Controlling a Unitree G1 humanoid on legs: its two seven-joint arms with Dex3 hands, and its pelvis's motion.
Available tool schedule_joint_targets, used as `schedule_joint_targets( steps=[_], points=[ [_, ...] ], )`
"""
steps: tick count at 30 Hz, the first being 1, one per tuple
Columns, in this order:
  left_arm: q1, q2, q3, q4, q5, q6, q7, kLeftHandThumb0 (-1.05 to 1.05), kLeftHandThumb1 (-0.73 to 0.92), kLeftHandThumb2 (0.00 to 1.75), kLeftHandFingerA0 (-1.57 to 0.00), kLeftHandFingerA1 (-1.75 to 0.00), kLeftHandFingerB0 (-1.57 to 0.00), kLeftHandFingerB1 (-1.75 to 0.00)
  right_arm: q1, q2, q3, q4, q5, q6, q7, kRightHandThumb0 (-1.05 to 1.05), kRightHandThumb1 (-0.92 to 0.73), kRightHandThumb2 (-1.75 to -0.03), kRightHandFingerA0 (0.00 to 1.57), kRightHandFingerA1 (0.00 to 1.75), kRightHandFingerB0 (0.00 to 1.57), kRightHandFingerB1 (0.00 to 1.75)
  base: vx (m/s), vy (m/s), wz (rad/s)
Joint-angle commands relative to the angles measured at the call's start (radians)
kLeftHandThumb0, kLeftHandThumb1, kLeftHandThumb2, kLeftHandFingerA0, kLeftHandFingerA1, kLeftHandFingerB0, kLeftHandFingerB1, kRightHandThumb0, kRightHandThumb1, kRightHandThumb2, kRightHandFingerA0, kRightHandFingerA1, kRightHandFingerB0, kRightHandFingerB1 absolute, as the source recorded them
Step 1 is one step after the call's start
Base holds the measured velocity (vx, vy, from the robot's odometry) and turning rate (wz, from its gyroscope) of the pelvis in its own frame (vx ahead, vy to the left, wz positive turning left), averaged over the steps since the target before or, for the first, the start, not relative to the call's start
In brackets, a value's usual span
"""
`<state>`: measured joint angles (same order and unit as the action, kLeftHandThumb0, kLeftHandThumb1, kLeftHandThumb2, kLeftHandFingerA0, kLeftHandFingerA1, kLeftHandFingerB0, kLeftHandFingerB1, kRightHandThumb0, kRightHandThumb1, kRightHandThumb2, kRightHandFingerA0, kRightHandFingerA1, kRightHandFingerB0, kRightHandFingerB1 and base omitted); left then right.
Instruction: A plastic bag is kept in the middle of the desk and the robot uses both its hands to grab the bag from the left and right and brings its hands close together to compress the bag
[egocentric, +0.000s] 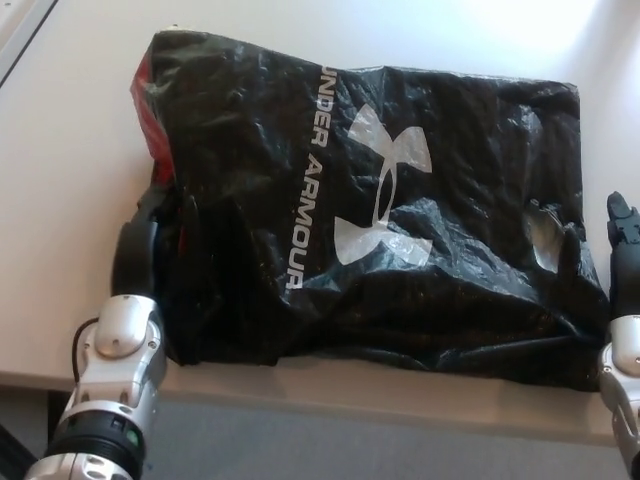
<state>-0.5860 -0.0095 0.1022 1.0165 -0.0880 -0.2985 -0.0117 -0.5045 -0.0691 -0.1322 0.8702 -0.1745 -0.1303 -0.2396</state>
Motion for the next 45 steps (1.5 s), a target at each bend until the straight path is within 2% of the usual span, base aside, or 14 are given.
schedule_joint_targets(
  steps=[1, 2, 3, 13, 19, 23, 28, 29, 34, 35, 37, 39, 40, 45],
  points=[
    [0.080, -0.086, -0.013, 0.082, 0.018, -0.002, 0.031, -0.83, 0.84, 1.20, -0.05, -0.31, -0.08, -0.30, -0.010, 0.110, 0.015, 0.085, 0.111, -0.010, 0.185, -0.92, -0.89, -1.20, 0.02, 0.24, 0.00, 0.09, 0.00, 0.000, 0.00],
    [0.093, -0.093, -0.014, 0.088, 0.020, -0.015, 0.032, -0.93, 0.92, 0.92, -0.06, -0.25, -0.12, -0.24, -0.015, 0.118, 0.004, 0.093, 0.129, 0.005, 0.194, -0.92, -0.88, -1.21, 0.01, 0.23, 0.00, 0.08, 0.00, 0.000, 0.00],
    [0.100, -0.099, -0.013, 0.093, 0.020, -0.026, 0.032, -0.81, 0.84, 1.23, 0.00, -0.30, -0.15, -0.32, -0.019, 0.122, -0.008, 0.100, 0.148, 0.012, 0.207, -0.93, -0.87, -1.21, 0.01, 0.23, 0.00, 0.06, 0.00, 0.000, 0.00],
    [0.109, -0.195, -0.016, 0.053, 0.017, -0.089, 0.089, -0.96, 0.84, 0.95, -0.11, -0.26, -0.12, -0.32, -0.074, 0.220, -0.138, 0.169, 0.311, 0.054, 0.311, -0.90, -0.88, -1.23, 0.07, 0.28, 0.00, 0.08, 0.00, 0.000, 0.00],
    [0.101, -0.213, -0.034, 0.032, 0.035, -0.113, 0.102, -0.85, 0.87, 1.24, 0.00, -0.20, -0.13, -0.34, -0.066, 0.249, -0.126, 0.190, 0.300, 0.017, 0.378, -0.95, -0.92, -1.27, 0.01, 0.23, 0.00, 0.05, 0.00, 0.000, 0.00],
    [0.091, -0.210, -0.025, 0.023, 0.018, -0.090, 0.088, -0.85, 0.92, 0.83, 0.00, -0.20, -0.08, -0.25, -0.031, 0.240, -0.032, 0.170, 0.228, -0.066, 0.445, -0.78, -0.84, -1.24, 0.00, 0.23, 0.00, 0.18, 0.00, 0.000, 0.00],
    [0.079, -0.197, -0.036, 0.016, 0.037, -0.095, 0.094, -0.77, 0.84, 1.24, 0.00, -0.21, -0.04, -0.24, -0.032, 0.235, 0.000, 0.166, 0.213, -0.096, 0.450, -0.85, -0.92, -0.82, 0.00, 0.18, 0.00, 0.13, 0.00, 0.000, 0.00],
    [0.081, -0.199, -0.028, 0.014, 0.028, -0.109, 0.091, -0.90, 0.88, 0.99, -0.02, -0.16, -0.10, -0.22, -0.030, 0.237, 0.005, 0.162, 0.215, -0.098, 0.449, -0.85, -0.85, -1.24, 0.00, 0.18, 0.00, 0.13, 0.00, 0.000, 0.00],
    [0.074, -0.189, -0.028, -0.007, 0.029, -0.090, 0.100, -0.84, 0.87, 1.27, 0.00, -0.15, -0.17, -0.24, -0.022, 0.265, -0.016, 0.150, 0.263, -0.082, 0.438, -0.94, -0.92, -1.27, 0.00, 0.11, 0.00, 0.04, 0.00, 0.000, 0.00],
    [0.074, -0.189, -0.023, -0.006, 0.021, -0.108, 0.085, -0.85, 0.92, 0.87, 0.00, -0.18, -0.07, -0.24, -0.022, 0.271, -0.019, 0.149, 0.269, -0.079, 0.432, -0.93, -0.92, -1.26, 0.00, 0.14, 0.00, 0.05, 0.00, 0.000, 0.00],
    [0.077, -0.192, -0.026, -0.012, 0.027, -0.106, 0.101, -0.79, 0.85, 1.24, 0.00, -0.19, -0.12, -0.26, -0.013, 0.274, -0.010, 0.149, 0.264, -0.093, 0.438, -0.93, -0.90, -1.26, 0.00, 0.16, 0.00, 0.06, 0.00, 0.000, 0.00],
    [0.083, -0.183, -0.039, -0.013, 0.046, -0.120, 0.106, -0.90, 0.92, 0.98, -0.04, -0.19, -0.10, -0.21, 0.000, 0.277, 0.014, 0.139, 0.247, -0.108, 0.440, -0.91, -0.89, -1.26, 0.00, 0.16, 0.00, 0.08, 0.00, 0.000, 0.00],
    [0.087, -0.179, -0.044, -0.013, 0.054, -0.124, 0.108, -0.75, 0.86, 1.25, 0.00, -0.21, -0.09, -0.25, 0.011, 0.276, 0.036, 0.130, 0.230, -0.125, 0.438, -0.87, -0.92, -0.96, 0.00, 0.19, 0.00, 0.07, 0.00, 0.000, 0.00],
    [0.104, -0.183, -0.003, -0.003, -0.002, -0.094, 0.091, -0.81, 0.90, 1.26, 0.00, -0.04, 0.00, -0.08, 0.069, 0.278, 0.166, 0.028, 0.159, -0.266, 0.434, -0.87, -0.85, -1.23, 0.00, 0.14, 0.00, 0.11, 0.00, 0.000, 0.00]
  ],
)
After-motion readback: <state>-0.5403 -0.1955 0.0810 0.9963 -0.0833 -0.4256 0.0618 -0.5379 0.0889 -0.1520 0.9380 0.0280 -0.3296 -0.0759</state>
